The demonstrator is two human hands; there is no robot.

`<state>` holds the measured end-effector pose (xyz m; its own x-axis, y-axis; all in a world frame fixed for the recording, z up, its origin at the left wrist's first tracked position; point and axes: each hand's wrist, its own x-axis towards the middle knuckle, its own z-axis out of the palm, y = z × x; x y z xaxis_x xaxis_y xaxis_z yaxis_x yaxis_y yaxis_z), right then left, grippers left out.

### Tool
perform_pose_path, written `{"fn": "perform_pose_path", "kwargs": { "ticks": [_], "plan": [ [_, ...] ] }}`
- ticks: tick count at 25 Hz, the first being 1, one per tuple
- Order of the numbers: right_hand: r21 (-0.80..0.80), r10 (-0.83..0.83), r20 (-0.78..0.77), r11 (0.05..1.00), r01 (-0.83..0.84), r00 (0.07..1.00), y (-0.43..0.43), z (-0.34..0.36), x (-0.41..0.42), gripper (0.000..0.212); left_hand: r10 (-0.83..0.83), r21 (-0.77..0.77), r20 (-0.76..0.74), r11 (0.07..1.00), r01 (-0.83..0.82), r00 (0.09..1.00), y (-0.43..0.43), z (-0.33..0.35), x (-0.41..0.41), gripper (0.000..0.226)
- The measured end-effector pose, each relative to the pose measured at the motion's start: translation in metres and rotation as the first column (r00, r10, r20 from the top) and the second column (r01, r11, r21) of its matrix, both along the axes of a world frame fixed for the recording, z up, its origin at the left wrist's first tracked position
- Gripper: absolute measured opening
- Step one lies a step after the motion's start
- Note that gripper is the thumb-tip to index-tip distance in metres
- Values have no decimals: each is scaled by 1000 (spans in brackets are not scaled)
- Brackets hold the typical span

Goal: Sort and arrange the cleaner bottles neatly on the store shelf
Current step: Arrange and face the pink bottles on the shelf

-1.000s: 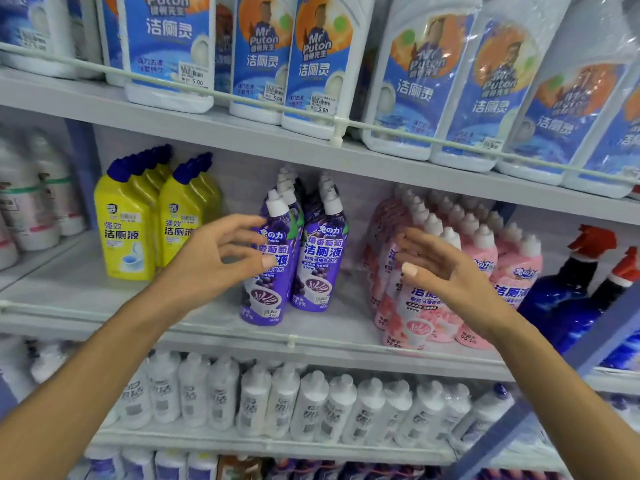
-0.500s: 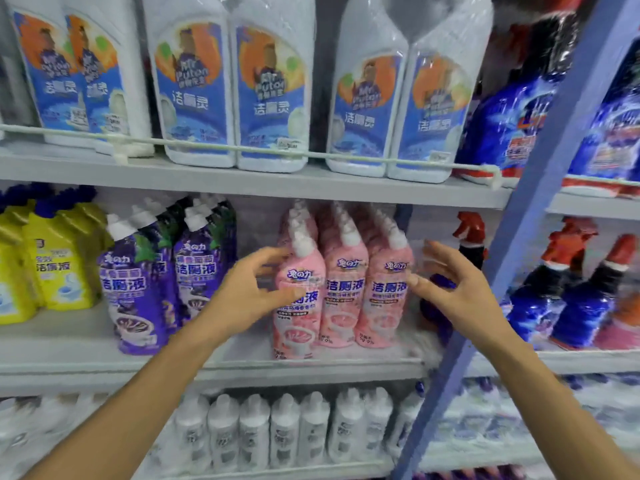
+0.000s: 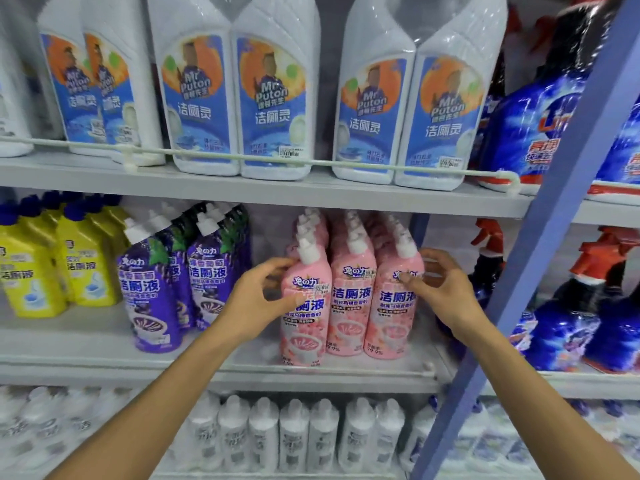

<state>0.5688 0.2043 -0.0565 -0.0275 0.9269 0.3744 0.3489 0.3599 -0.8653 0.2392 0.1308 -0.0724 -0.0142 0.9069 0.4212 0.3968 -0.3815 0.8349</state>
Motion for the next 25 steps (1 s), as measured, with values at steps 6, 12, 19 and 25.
{"fn": "perform_pose_path", "kwargs": {
  "ticks": [6,12,19,25],
  "plan": [
    [22,11,49,1000,-12,999,3,-1,-3,58,-67,6,0,998,67,998,-2,8,-6,54],
    [43,16,45,999,-18,999,1,-2,-2,60,-96,-9,3,995,96,995,-3,9,-8,54],
    [45,27,24,999,-28,999,1,-2,-3,62,-123,-10,11,992,123,992,-2,6,-13,53],
    [21,49,17,999,-50,999,1,1,-1,55,-137,-6,8,991,137,991,0,7,-16,51]
  ]
}}
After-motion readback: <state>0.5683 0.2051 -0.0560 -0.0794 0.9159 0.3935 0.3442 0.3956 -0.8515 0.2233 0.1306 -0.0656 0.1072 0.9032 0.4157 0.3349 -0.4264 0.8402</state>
